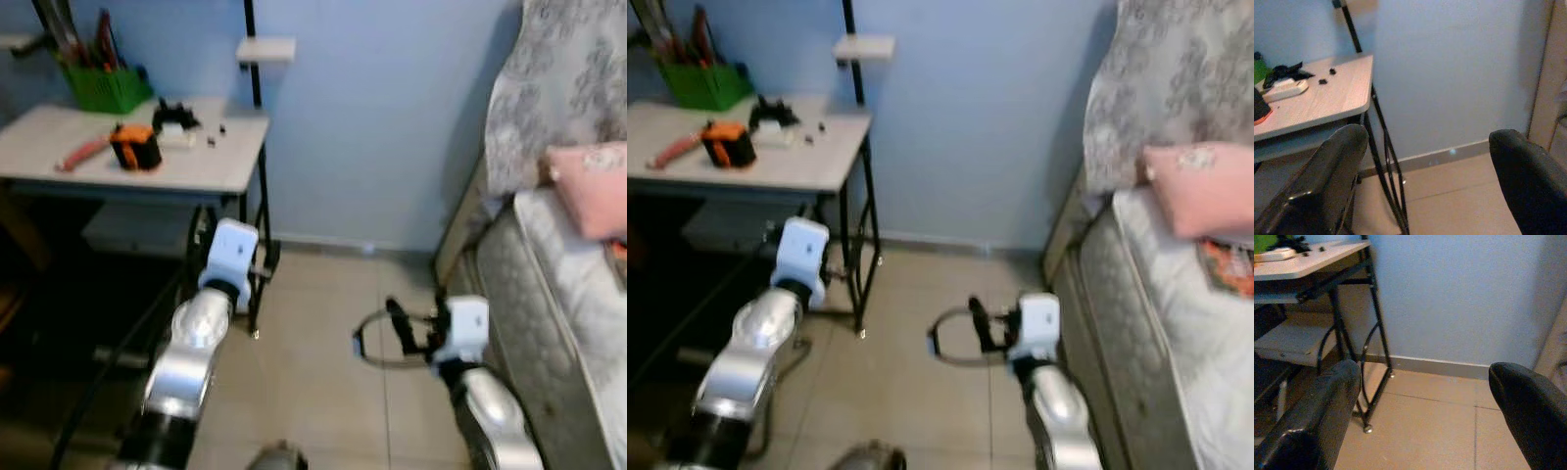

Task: Clean up the room

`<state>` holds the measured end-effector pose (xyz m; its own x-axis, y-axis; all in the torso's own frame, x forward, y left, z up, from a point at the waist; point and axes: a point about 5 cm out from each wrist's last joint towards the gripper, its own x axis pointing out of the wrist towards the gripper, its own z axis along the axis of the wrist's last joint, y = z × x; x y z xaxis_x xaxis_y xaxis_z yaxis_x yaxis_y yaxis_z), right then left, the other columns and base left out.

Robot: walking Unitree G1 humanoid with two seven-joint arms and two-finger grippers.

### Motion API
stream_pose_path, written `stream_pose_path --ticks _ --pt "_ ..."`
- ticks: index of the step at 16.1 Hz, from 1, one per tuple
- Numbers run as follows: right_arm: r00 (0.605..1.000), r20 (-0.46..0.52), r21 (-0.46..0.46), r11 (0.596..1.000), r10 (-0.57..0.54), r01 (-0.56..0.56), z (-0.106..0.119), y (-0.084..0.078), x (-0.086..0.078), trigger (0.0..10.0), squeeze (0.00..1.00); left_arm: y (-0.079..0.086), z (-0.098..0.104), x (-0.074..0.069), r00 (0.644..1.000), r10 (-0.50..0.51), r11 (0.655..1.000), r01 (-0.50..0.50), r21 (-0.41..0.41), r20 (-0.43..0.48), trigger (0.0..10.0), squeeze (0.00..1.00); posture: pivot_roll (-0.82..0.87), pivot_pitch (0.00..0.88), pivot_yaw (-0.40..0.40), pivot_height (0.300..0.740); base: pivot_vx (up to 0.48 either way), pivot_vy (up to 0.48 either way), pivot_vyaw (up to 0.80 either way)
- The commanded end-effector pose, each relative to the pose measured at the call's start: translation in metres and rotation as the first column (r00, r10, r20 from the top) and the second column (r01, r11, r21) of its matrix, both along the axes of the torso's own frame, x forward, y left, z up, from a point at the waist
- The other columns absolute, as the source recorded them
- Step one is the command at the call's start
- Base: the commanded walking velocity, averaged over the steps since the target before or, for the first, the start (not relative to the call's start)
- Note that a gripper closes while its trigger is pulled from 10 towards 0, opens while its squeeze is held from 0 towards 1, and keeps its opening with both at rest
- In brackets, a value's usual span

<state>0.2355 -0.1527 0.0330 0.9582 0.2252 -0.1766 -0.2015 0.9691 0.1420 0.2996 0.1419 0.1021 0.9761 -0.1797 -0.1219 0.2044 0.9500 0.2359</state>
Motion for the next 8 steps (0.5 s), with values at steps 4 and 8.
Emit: stream_pose_path --ticks 4,8 --pt "1.0 0.018 -0.02 1.0 0.011 -0.011 0.003 -0.004 -0.004 10.0 0.0 0.002 -0.002 -0.004 1.0 0.021 0.994 -0.021 -0.105 -0.001 10.0 0.0 0.1 0.0 0.02 0.74 0.062 0.0 0.56" --pt "0.996 -0.001 -0.011 0.996 -0.086 0.086 0.002 -0.02 -0.002 10.0 0.0 0.007 0.001 -0.002 0.998 0.06 0.986 -0.057 -0.155 0.017 10.0 0.0 0.09 0.0 0.026 0.74 0.472 0.0 0.27"
